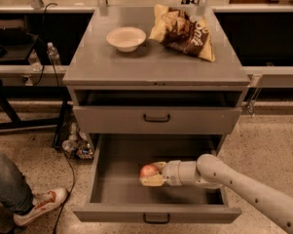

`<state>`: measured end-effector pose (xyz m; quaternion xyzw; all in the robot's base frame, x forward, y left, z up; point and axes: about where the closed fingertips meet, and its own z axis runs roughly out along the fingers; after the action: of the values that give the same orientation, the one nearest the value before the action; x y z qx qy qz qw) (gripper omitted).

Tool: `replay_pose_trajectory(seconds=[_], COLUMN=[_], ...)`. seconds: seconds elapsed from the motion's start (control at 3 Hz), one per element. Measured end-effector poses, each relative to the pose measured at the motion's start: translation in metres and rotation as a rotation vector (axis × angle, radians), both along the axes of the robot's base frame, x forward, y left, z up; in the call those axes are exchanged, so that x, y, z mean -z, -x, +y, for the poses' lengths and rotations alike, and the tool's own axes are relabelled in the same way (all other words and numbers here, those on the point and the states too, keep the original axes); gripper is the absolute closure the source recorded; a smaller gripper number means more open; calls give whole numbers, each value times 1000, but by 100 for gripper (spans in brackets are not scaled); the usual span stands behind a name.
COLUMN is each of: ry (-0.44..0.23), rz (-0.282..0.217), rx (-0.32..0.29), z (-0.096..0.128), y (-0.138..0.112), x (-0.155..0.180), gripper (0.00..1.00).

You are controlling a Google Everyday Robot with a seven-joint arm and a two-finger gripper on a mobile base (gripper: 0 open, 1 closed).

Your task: Pick apple from middle drawer and place on counter

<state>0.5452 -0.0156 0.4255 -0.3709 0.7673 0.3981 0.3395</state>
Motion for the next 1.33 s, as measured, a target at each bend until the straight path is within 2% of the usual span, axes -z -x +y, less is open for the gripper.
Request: replay_pose_trajectory(seconds=[0.33,0.67,1.0,1.33], ry=[-75,-75,-85,-88], rz=[-80,-80,-136,-278], rx=[-22,-22,-4,25], z=[-27,-27,-42,-68], y=[4,4,4,6], x=[-50,-50,-81,-154], gripper=[100,100,100,100])
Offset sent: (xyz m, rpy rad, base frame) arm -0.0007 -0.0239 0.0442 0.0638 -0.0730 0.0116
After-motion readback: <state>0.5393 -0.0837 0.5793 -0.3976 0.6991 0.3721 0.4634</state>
